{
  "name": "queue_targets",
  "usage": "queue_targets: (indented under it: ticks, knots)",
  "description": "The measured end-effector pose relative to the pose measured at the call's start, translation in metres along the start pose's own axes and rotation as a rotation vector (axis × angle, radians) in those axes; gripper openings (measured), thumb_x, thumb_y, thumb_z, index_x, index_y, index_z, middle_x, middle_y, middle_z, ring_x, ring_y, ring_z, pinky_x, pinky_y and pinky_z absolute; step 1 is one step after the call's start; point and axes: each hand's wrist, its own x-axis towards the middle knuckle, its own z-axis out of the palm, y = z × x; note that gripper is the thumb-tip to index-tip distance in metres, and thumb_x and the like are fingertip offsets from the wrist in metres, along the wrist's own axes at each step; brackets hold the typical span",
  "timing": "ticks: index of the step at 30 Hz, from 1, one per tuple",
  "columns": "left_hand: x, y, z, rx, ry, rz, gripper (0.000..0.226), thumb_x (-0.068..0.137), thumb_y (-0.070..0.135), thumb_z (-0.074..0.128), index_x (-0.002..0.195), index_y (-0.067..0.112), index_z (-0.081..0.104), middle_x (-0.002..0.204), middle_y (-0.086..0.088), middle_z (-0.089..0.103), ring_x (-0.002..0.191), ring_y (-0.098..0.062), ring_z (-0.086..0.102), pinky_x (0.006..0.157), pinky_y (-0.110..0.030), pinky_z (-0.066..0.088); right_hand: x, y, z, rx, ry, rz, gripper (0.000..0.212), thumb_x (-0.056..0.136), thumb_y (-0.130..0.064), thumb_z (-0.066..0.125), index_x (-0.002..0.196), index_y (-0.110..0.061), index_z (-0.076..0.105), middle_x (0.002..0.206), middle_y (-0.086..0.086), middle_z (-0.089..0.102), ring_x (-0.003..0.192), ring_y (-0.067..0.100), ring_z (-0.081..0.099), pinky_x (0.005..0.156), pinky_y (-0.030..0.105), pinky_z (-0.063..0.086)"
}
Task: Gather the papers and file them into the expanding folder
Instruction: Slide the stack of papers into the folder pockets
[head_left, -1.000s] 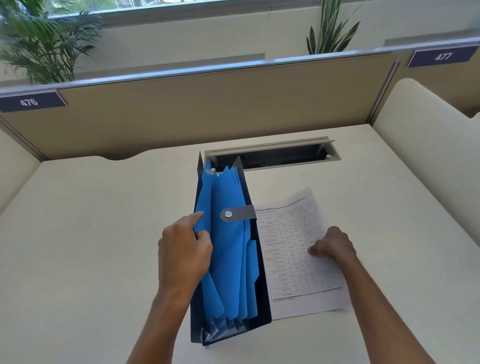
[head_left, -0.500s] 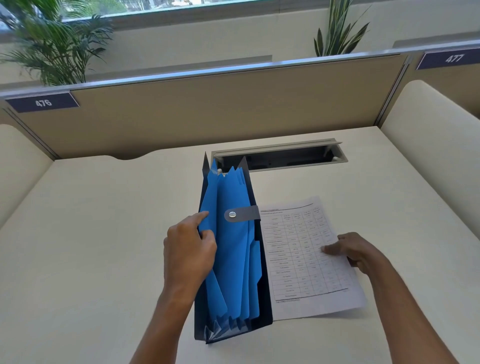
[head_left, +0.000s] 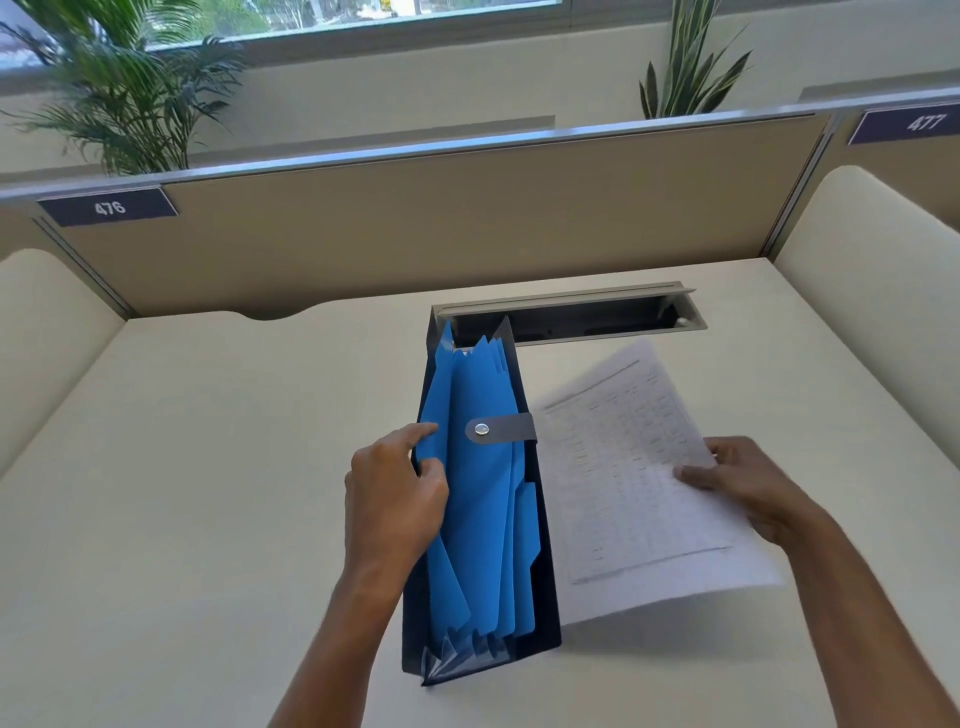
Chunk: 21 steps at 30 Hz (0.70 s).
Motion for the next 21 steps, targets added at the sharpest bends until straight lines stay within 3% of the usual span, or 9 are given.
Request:
queue_targets:
  ticks: [2, 5, 9, 13, 21]
  knots:
    - [0.0, 0.0, 0.004, -0.028, -0.007, 0.012, 0.039, 0.081, 0.003, 0.056, 0.111, 0.022, 0.071, 0.078, 0.0, 0.07, 0.041, -0.004, 0.051, 0.059, -0.022, 0.047, -0.014, -0.019, -0.01, 0.05, 0.075, -0.053, 0.02, 0.087, 0.004, 0.066, 0.106, 0.005, 0.07, 0.095, 0.02, 0.075, 0.072, 0.029, 0.075, 0.064, 0.04, 0.061]
    - [0.001, 0.002, 0.011, -0.043, -0.024, 0.045, 0.033, 0.081, 0.005, 0.058, 0.104, 0.023, 0.073, 0.109, 0.008, 0.067, 0.065, -0.007, 0.064, 0.072, -0.025, 0.051, -0.039, -0.051, -0.024, 0.171, 0.226, -0.135, 0.017, 0.087, 0.005, 0.066, 0.104, 0.003, 0.067, 0.089, 0.016, 0.071, 0.056, 0.017, 0.073, 0.05, 0.03, 0.06]
    - [-0.001, 0.007, 0.021, 0.004, -0.051, 0.065, 0.033, 0.08, 0.007, 0.059, 0.105, 0.024, 0.073, 0.112, 0.009, 0.065, 0.078, -0.014, 0.067, 0.077, -0.025, 0.049, -0.071, -0.083, -0.034, 0.278, 0.431, -0.288, 0.029, 0.087, -0.001, 0.068, 0.116, -0.007, 0.065, 0.081, -0.002, 0.071, 0.053, 0.004, 0.071, 0.047, 0.018, 0.055]
    - [-0.006, 0.012, 0.03, 0.05, -0.039, 0.08, 0.036, 0.081, 0.009, 0.059, 0.113, 0.023, 0.071, 0.119, 0.004, 0.068, 0.089, -0.019, 0.068, 0.087, -0.034, 0.054, -0.096, -0.096, -0.029, 0.301, 0.489, -0.415, 0.038, 0.088, -0.003, 0.068, 0.123, -0.016, 0.062, 0.073, -0.022, 0.075, 0.065, 0.002, 0.073, 0.055, 0.015, 0.056]
    - [-0.016, 0.017, 0.047, 0.099, -0.043, 0.064, 0.041, 0.082, 0.01, 0.055, 0.119, 0.024, 0.068, 0.114, 0.002, 0.069, 0.085, -0.023, 0.067, 0.078, -0.036, 0.055, -0.113, -0.094, -0.011, 0.247, 0.577, -0.587, 0.028, 0.089, -0.005, 0.069, 0.112, -0.021, 0.069, 0.078, -0.027, 0.074, 0.071, 0.001, 0.072, 0.067, 0.019, 0.06]
